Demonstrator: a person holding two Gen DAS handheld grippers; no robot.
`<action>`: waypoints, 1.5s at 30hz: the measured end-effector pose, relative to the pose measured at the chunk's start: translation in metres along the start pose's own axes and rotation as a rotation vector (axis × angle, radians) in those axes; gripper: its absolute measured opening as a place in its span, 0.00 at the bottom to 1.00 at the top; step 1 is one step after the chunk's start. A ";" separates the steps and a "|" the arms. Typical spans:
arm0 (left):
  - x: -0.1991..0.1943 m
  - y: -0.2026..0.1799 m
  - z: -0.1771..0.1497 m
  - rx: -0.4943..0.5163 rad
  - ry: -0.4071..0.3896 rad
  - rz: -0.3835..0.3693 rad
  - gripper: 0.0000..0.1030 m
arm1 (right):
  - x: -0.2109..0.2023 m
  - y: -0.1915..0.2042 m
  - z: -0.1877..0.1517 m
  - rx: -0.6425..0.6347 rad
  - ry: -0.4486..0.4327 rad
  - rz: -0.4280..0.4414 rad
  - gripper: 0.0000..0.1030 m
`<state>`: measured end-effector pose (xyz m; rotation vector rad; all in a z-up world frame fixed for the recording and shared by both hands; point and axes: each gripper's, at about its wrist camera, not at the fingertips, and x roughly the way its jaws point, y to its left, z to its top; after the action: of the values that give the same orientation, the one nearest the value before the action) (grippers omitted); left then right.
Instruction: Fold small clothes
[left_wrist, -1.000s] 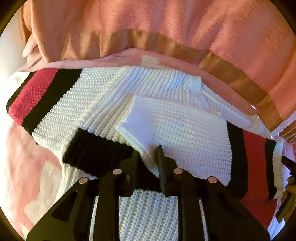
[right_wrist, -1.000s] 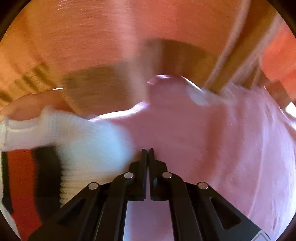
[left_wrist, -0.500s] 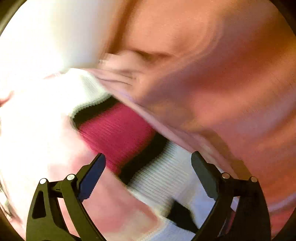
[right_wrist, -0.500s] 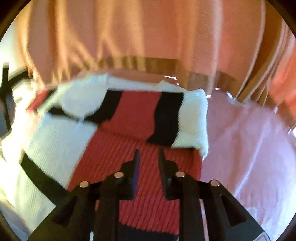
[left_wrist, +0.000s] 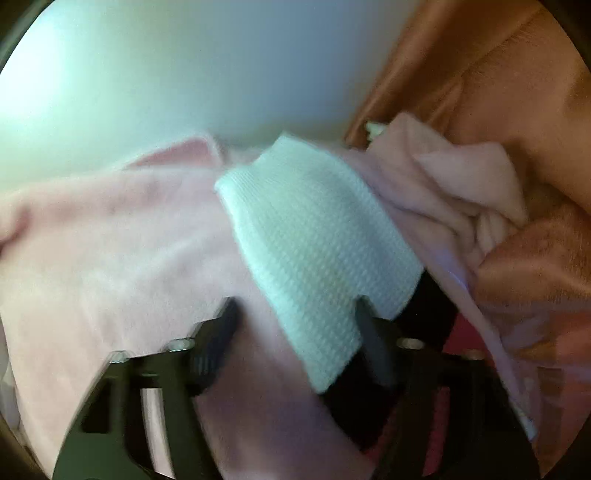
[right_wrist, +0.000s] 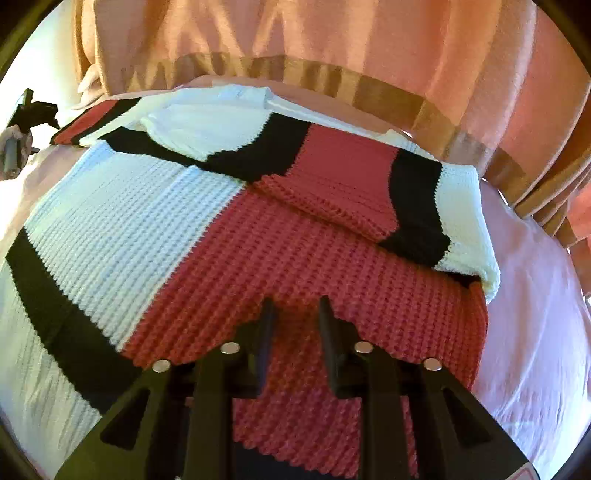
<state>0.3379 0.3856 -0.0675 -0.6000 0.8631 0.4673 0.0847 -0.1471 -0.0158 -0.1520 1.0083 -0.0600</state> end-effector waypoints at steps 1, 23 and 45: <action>0.002 -0.005 0.000 0.027 0.010 0.000 0.17 | 0.000 -0.001 0.001 0.003 0.000 -0.005 0.30; -0.198 -0.266 -0.336 0.804 0.151 -0.515 0.22 | -0.027 -0.110 0.032 0.346 -0.023 0.002 0.43; -0.185 -0.152 -0.238 0.436 0.124 -0.399 0.86 | 0.058 -0.013 0.133 0.336 0.058 0.075 0.63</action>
<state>0.1907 0.0912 0.0072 -0.3843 0.9010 -0.1227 0.2280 -0.1538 0.0075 0.1948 1.0462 -0.1647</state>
